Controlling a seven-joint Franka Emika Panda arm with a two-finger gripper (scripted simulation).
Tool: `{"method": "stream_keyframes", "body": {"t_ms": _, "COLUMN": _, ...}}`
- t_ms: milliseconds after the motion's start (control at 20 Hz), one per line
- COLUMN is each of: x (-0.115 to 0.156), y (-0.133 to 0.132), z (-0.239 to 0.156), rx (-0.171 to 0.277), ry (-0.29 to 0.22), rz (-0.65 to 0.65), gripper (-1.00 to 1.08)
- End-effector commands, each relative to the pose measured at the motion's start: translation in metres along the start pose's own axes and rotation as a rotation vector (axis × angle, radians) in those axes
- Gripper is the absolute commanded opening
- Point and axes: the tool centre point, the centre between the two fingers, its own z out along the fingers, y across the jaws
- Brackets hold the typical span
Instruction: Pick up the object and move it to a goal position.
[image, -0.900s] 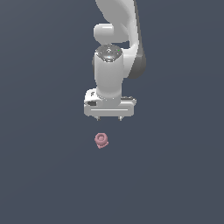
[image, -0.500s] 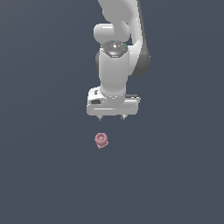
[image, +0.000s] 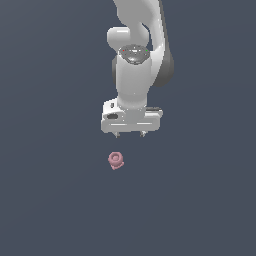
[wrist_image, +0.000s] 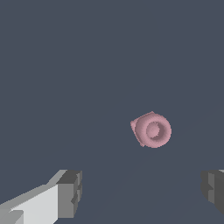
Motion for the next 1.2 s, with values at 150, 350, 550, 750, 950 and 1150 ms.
{"method": "stream_keyframes", "body": {"t_ms": 150, "x": 0.003, "y": 0.006, "z": 0.011, "rx": 0.001, "ry": -0.007, "rz": -0.046, "gripper": 1.0}}
{"method": "stream_keyframes", "body": {"t_ms": 350, "x": 0.005, "y": 0.014, "z": 0.024, "rx": 0.004, "ry": -0.014, "rz": -0.101, "gripper": 1.0}}
{"method": "stream_keyframes", "body": {"t_ms": 550, "x": 0.008, "y": 0.024, "z": 0.042, "rx": 0.008, "ry": -0.024, "rz": -0.173, "gripper": 1.0}}
{"method": "stream_keyframes", "body": {"t_ms": 750, "x": 0.011, "y": 0.036, "z": 0.063, "rx": 0.016, "ry": -0.034, "rz": -0.259, "gripper": 1.0}}
{"method": "stream_keyframes", "body": {"t_ms": 950, "x": 0.012, "y": 0.046, "z": 0.082, "rx": 0.025, "ry": -0.042, "rz": -0.334, "gripper": 1.0}}
{"method": "stream_keyframes", "body": {"t_ms": 1150, "x": 0.013, "y": 0.054, "z": 0.097, "rx": 0.032, "ry": -0.048, "rz": -0.392, "gripper": 1.0}}
